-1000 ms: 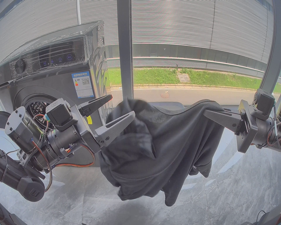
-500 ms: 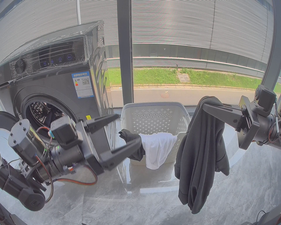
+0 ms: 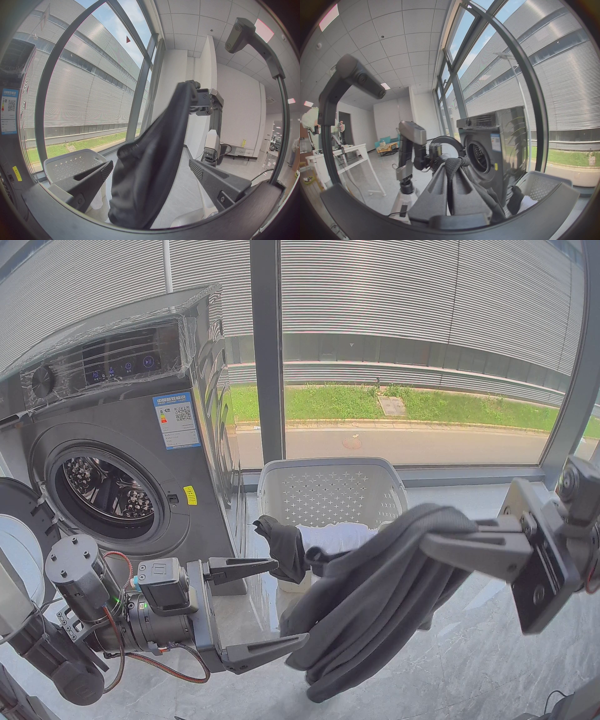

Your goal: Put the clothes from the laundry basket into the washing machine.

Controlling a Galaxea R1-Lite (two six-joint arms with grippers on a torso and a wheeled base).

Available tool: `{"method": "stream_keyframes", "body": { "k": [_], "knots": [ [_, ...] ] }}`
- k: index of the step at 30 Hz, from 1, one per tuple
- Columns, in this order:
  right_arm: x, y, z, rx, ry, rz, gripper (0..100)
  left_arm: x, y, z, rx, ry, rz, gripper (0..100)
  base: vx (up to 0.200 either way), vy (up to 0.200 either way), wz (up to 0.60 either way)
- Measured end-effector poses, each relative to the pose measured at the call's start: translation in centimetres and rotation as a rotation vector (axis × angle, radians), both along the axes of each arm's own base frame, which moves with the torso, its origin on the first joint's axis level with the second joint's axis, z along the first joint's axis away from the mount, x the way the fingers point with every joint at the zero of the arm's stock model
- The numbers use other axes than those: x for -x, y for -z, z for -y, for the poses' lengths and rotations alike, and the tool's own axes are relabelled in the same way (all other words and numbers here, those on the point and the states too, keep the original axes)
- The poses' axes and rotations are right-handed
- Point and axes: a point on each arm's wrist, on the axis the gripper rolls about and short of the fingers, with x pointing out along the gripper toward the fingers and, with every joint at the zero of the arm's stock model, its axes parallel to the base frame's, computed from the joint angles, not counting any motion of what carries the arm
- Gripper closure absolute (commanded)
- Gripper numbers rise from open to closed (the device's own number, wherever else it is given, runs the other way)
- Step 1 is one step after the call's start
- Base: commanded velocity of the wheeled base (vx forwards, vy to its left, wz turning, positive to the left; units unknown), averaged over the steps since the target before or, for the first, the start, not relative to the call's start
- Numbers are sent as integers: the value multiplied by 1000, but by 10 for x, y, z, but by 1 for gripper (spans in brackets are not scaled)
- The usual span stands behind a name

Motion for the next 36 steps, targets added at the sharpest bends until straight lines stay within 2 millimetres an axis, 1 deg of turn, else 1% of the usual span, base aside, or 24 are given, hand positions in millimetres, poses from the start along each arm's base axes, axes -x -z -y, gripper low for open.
{"method": "stream_keyframes", "body": {
  "k": [3, 5, 9, 14, 18, 26, 36],
  "knots": [
    [11, 11, -3, 25, -50, -22, 100, -3, 1, -2, -1, 1, -3, 0, 0, 0, 0],
    [16, 14, -4, 33, -77, -28, 100, -4, 1, -3, 0, 2, -2, 0, 0, 0, 0],
    [24, 15, -7, 35, -118, -25, 100, -3, 3, -3, -2, 21, -5, 0, 0, 0, 0],
    [26, 14, -8, 32, -132, -21, 100, -3, 5, -3, -8, 38, -16, 0, 0, 0, 0],
    [27, 12, -9, 27, -141, -16, 100, -8, 8, -4, -13, 20, -22, 0, 0, 0, 0],
    [30, 10, -11, 22, -159, -7, 100, -19, 10, -1, -12, 6, -17, 0, 0, 0, 0],
    [36, 7, -16, 14, -199, 6, 100, -22, 19, 5, -28, 23, -42, 0, 0, 0, 0]
  ]
}}
